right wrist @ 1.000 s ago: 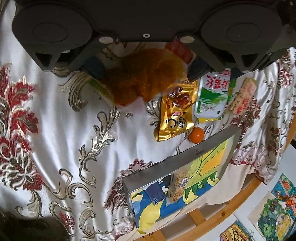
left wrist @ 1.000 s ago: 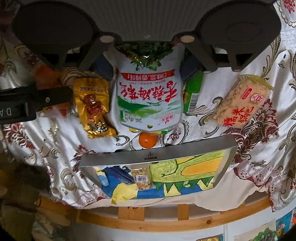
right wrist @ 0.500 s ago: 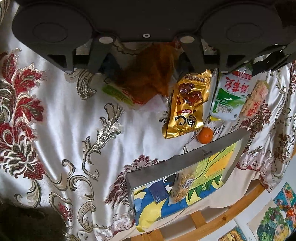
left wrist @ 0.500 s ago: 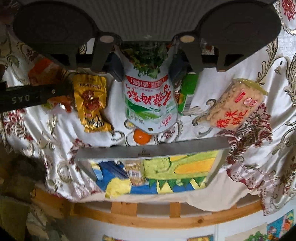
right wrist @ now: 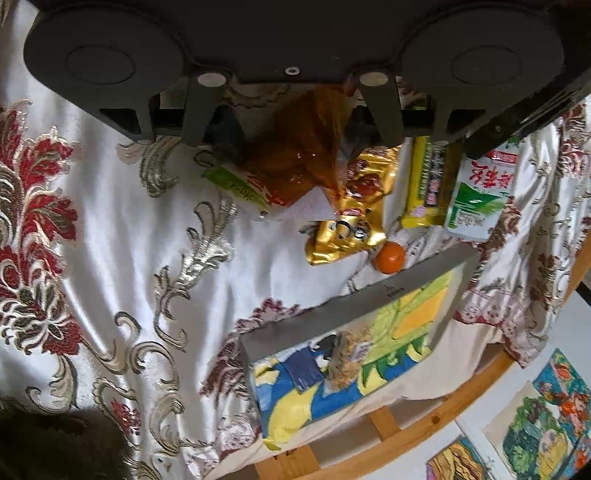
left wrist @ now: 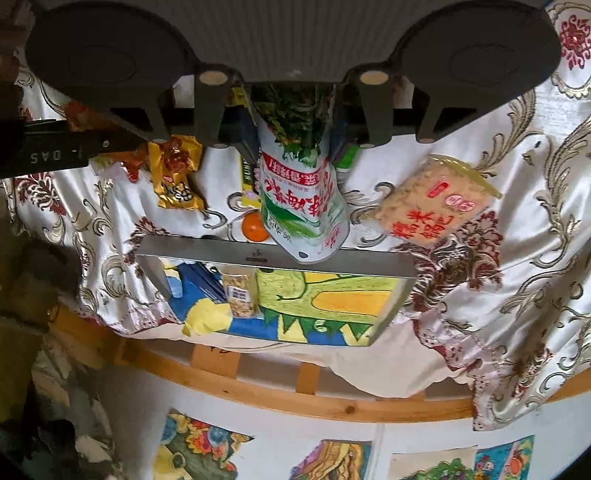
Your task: Organize snacks
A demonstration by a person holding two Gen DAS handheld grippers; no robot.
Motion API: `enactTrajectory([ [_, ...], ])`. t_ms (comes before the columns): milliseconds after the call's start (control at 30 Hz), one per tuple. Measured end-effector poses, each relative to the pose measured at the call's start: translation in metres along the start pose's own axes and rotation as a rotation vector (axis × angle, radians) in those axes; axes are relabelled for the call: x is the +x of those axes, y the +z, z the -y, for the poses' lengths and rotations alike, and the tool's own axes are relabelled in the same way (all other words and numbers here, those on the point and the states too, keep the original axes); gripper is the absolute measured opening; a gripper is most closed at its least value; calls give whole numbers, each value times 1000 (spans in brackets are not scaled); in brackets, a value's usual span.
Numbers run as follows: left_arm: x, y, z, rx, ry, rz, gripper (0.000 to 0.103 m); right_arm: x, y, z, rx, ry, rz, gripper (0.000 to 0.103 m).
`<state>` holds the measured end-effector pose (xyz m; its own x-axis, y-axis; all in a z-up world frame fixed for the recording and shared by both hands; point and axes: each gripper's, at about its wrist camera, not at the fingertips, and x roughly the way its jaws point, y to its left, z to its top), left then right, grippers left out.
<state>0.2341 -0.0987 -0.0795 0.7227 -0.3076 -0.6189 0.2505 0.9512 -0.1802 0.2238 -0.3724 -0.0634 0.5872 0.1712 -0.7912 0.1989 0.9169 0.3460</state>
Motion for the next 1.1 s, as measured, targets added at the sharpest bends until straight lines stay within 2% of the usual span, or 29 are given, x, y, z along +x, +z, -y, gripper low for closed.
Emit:
enactTrajectory([
  [400,-5,9,15,-7,-3,29,44,-2,1,-6,-36,25,27,48],
  [733,-12,20,22,-36,3,81,44,-16,4,-5,-13,74,99,48],
  [900,-14,29,23,-38,19,104,44,-31,7,-13,-51,96,203,48],
  [1100,-13,56,28,-27,51,160,44,-42,20,-26,-113,87,385,48],
])
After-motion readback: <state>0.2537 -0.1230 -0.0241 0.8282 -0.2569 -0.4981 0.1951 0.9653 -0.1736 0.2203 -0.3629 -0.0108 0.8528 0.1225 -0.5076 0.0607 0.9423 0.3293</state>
